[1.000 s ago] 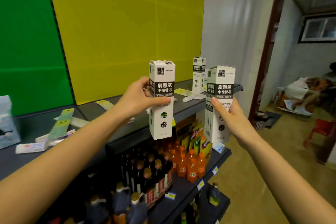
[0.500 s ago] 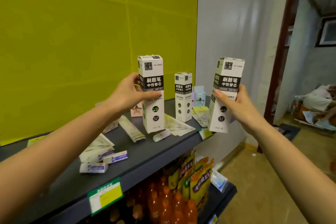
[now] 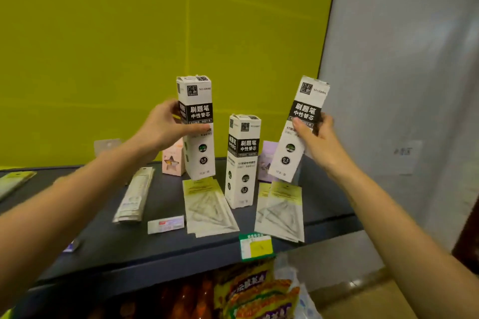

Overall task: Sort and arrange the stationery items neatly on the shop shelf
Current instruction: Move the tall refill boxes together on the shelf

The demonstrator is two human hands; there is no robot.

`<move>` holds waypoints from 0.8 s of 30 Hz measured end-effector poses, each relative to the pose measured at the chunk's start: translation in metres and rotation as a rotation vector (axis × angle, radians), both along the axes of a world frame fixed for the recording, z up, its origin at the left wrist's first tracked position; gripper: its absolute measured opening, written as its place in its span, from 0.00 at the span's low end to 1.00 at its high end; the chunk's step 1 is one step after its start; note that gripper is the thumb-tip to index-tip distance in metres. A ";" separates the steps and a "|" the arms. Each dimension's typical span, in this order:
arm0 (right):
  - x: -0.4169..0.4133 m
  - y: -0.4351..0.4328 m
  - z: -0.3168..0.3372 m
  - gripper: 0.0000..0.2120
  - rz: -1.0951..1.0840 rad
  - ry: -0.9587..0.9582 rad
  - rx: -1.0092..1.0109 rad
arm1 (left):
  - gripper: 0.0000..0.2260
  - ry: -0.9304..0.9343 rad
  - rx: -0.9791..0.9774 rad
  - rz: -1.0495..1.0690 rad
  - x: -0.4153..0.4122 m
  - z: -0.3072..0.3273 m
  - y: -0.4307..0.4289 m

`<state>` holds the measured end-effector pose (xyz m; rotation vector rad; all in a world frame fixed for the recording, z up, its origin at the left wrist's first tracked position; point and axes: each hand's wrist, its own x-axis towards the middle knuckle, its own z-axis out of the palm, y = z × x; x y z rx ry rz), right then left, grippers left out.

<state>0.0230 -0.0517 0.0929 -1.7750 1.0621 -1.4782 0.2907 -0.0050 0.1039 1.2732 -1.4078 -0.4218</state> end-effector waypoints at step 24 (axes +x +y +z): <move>0.061 -0.146 0.017 0.32 0.119 0.443 0.044 | 0.25 -0.089 0.146 0.108 -0.025 -0.028 -0.110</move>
